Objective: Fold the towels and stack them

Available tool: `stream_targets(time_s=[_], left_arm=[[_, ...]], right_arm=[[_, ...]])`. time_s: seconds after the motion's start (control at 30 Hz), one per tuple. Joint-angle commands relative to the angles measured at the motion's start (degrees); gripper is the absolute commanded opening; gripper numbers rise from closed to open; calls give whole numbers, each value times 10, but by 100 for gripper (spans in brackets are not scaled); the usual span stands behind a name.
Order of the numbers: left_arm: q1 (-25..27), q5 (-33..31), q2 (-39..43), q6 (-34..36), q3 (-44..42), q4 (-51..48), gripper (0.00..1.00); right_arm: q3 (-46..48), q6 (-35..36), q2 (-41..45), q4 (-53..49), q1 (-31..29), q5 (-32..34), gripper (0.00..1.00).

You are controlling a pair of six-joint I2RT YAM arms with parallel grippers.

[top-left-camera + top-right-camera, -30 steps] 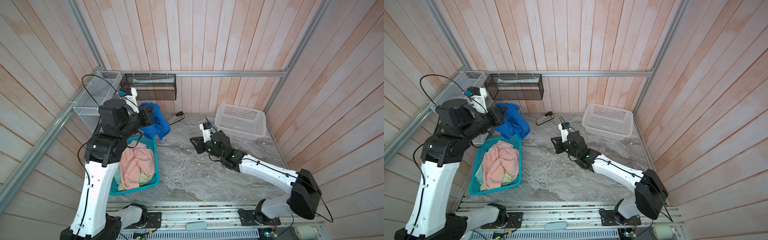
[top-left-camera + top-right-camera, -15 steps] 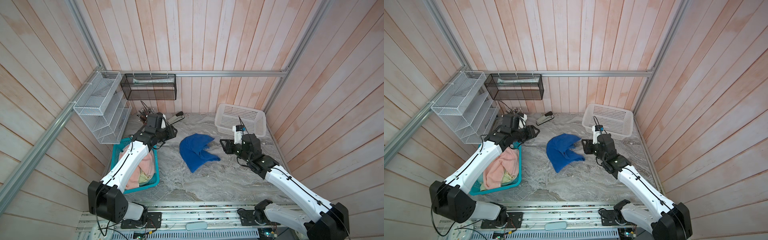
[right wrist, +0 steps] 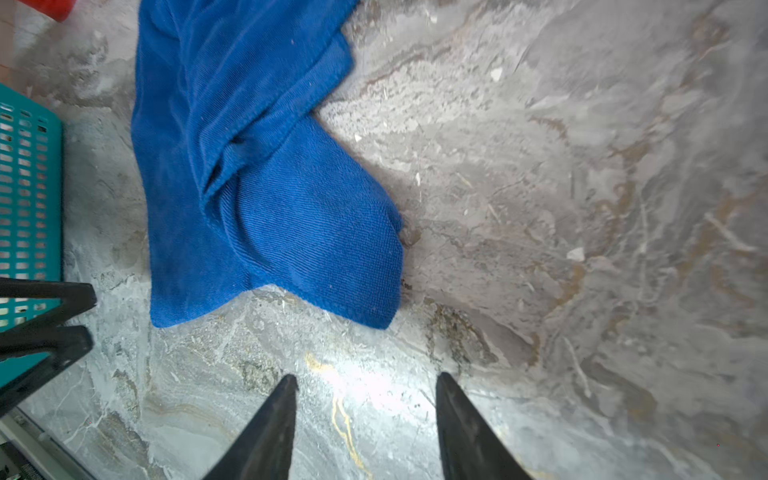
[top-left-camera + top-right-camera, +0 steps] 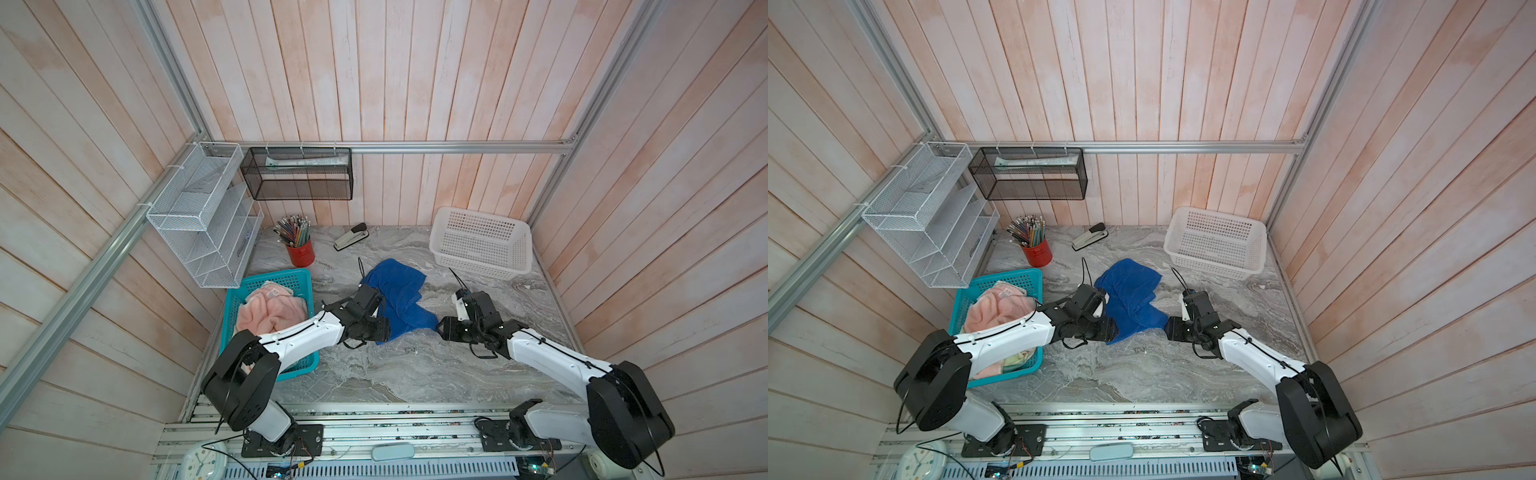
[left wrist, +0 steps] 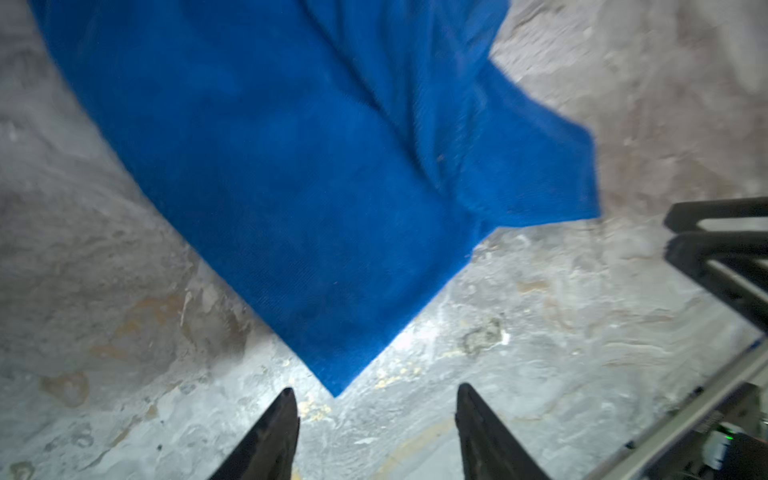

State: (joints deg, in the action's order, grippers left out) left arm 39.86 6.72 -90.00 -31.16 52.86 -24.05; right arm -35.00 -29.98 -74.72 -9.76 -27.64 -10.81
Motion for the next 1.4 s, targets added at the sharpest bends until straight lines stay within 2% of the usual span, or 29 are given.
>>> stream_targets(time_s=[0.0,0.17,0.3,0.43,0.57,0.77,0.9,0.97,1.1,1.17,1.27,1.37], left_arm=[[-4,-6,-11,-26,-25,65,63],[-9,16,-55,-12,20,71,60],[-24,79,-130,1,104,85,55],[-22,84,-224,18,197,74,52],[-15,91,-265,16,225,38,52],[13,87,-200,9,114,33,52],[23,82,-120,-7,20,10,52],[23,86,-69,-11,-16,8,52],[19,69,2,-4,-16,-12,57],[-1,77,19,-4,-18,12,58],[-55,127,14,-17,-16,47,58],[-74,142,-1,-10,1,62,58]], right_arm=[[-16,7,-33,18,-4,-17,57],[-89,12,-94,41,-3,0,57],[-172,20,-164,40,-4,-4,57],[-219,2,-212,51,4,-17,56],[-229,-15,-233,57,15,-24,56],[-212,-22,-245,73,16,-19,55],[-208,-17,-253,78,9,-42,53],[-202,-19,-250,73,-3,-29,53],[-189,-40,-255,74,-15,-12,53],[-187,-49,-264,82,-18,-22,53],[-199,-56,-280,84,-24,-21,54],[-217,-59,-296,78,-25,-16,54]])
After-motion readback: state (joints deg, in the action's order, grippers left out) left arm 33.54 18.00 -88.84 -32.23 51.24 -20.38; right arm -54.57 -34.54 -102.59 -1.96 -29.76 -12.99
